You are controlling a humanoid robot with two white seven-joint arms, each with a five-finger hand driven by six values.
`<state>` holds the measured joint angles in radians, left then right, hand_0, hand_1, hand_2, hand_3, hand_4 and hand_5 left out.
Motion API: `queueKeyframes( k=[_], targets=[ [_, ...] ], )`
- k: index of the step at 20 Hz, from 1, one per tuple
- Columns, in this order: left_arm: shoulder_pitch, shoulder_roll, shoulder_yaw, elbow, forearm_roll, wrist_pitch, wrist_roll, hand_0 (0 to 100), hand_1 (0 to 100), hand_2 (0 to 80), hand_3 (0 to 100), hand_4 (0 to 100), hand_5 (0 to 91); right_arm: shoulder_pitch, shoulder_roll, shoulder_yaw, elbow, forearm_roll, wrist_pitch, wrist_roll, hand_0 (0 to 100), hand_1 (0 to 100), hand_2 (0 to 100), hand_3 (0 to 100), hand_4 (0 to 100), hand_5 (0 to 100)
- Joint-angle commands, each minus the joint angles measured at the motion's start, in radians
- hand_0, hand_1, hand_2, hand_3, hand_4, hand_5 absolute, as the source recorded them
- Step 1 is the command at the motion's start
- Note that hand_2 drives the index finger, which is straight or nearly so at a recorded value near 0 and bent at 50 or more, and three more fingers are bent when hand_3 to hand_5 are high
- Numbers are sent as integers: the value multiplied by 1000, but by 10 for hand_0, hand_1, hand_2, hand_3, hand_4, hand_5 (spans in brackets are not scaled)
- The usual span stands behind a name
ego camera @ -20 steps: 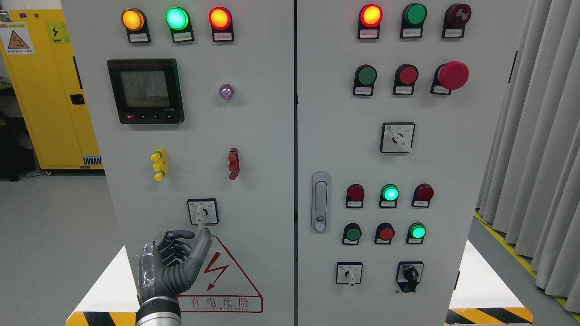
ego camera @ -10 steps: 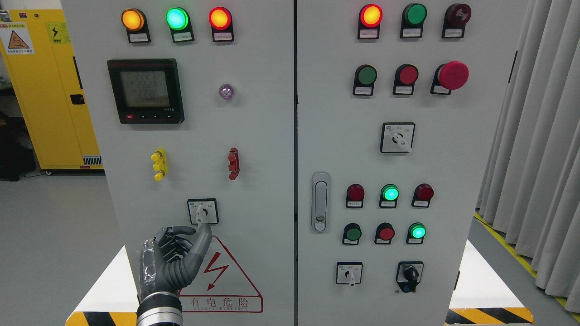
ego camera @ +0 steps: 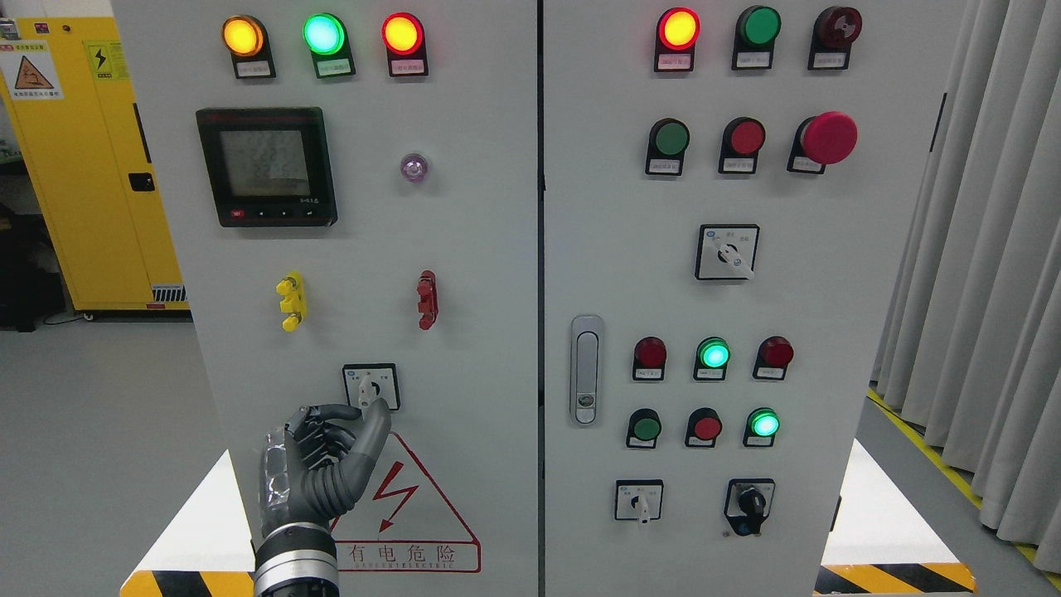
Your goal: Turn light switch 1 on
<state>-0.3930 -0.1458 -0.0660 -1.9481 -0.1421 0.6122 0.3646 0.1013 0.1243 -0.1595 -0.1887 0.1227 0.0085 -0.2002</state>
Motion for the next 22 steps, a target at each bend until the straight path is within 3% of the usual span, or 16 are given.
queueKeyframes(
  k=[1,22],
  targets=[
    [-7,-3,2,18,-4,0,8,192,711,562,843,892,873,0,0,0,0,0,-1,1,0,500,40,0,0,0],
    [-21,-4,2,24,-4,1,10,203,703,573,854,891,873,0,0,0,0,0,-1,1,0,500,40,0,0,0]
  ],
)
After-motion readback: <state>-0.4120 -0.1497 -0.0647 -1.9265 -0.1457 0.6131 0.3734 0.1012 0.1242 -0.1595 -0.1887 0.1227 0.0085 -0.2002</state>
